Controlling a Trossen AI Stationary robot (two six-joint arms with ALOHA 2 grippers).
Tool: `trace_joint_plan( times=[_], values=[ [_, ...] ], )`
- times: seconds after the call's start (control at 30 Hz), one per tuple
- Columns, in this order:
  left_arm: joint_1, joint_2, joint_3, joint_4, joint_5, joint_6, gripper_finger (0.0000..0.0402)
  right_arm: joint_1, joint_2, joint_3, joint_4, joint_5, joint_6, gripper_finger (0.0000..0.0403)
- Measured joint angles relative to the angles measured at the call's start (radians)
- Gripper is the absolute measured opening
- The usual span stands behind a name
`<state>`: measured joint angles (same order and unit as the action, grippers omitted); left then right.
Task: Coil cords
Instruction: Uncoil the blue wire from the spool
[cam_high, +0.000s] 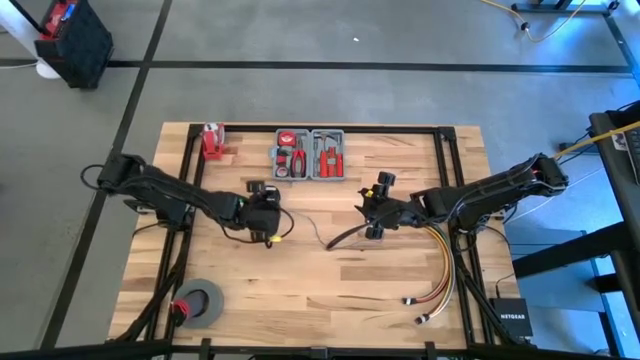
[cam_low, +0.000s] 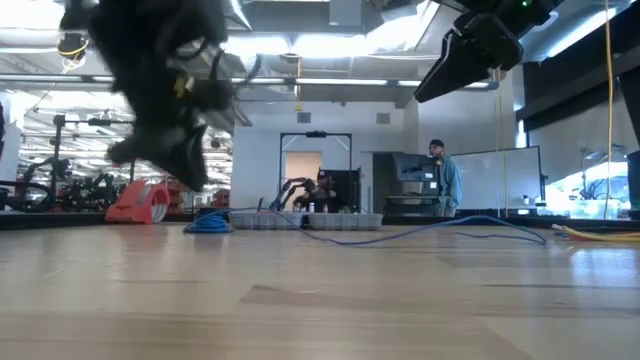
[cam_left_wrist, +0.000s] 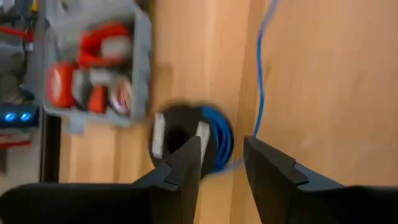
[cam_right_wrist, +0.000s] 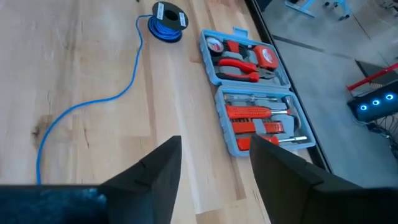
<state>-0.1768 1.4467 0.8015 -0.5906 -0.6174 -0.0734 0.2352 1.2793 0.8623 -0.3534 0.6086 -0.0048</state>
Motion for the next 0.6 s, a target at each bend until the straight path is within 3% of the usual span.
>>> trace_joint_plan(
  times=[0.13, 0.33, 0.6],
  values=[
    [0.000, 0.020, -0.093, 0.034, -0.072, -0.004, 0.0107, 0.000, 0.000, 0.000, 0.002, 0.001, -0.003, 0.0195],
    [0.000, 0.029, -0.139, 0.092, -0.156, 0.007, 0.0102, 0.000, 0.000, 0.000, 0.006, 0.001, -0.003, 0.0195],
    [0.002, 0.045, -0.166, 0.192, -0.166, 0.082, 0.0102, 0.000, 0.000, 0.000, 0.008, 0.001, -0.003, 0.0195]
  ],
)
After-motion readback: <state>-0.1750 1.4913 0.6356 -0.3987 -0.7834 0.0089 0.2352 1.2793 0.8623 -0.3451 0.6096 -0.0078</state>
